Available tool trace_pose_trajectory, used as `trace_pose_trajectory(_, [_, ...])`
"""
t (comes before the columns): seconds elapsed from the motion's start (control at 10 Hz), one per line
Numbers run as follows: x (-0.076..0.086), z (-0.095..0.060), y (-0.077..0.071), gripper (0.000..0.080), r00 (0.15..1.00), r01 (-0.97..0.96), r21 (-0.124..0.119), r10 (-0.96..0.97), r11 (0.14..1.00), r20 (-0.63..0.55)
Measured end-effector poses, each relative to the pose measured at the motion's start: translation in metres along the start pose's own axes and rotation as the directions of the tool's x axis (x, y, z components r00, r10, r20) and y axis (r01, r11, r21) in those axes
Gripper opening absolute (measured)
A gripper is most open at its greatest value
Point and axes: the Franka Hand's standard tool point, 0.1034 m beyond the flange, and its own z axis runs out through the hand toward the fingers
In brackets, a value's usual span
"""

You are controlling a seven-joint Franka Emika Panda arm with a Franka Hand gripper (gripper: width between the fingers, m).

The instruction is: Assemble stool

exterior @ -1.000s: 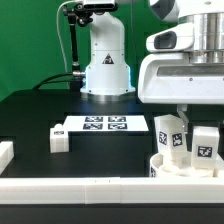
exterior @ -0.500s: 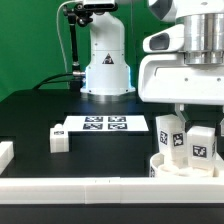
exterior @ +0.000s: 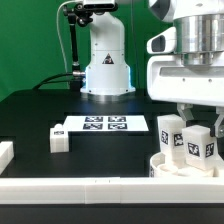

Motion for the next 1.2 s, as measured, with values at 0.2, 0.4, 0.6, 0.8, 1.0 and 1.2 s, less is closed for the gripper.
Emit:
trace_pose_trajectory(0.2, [-0.002, 0.0, 0.001, 0.0338, 0.971, -0.238, -0.001, 0.238, 0.971, 0.005])
trace_pose_trajectory(0.4, [-0.003, 0.0, 0.0, 0.0338, 0.899, -0.437, 0.0, 0.437, 0.9, 0.028])
trace_pose_trajectory(0.6, [-0.009, -0.001, -0.004, 0.0338, 0.773, -0.633, 0.004, 0.632, 0.774, 0.055])
trace_pose_trajectory(0.8, [-0.012, -0.001, -0.009, 0.0338, 0.644, -0.764, 0.009, 0.761, 0.645, 0.08])
trace_pose_trajectory(1.0, [-0.011, -0.001, -0.011, 0.0338, 0.56, -0.826, -0.003, 0.82, 0.564, 0.122])
trace_pose_trajectory(1.2, [-0.012, -0.001, -0.01, 0.0338, 0.56, -0.824, -0.011, 0.818, 0.566, 0.131])
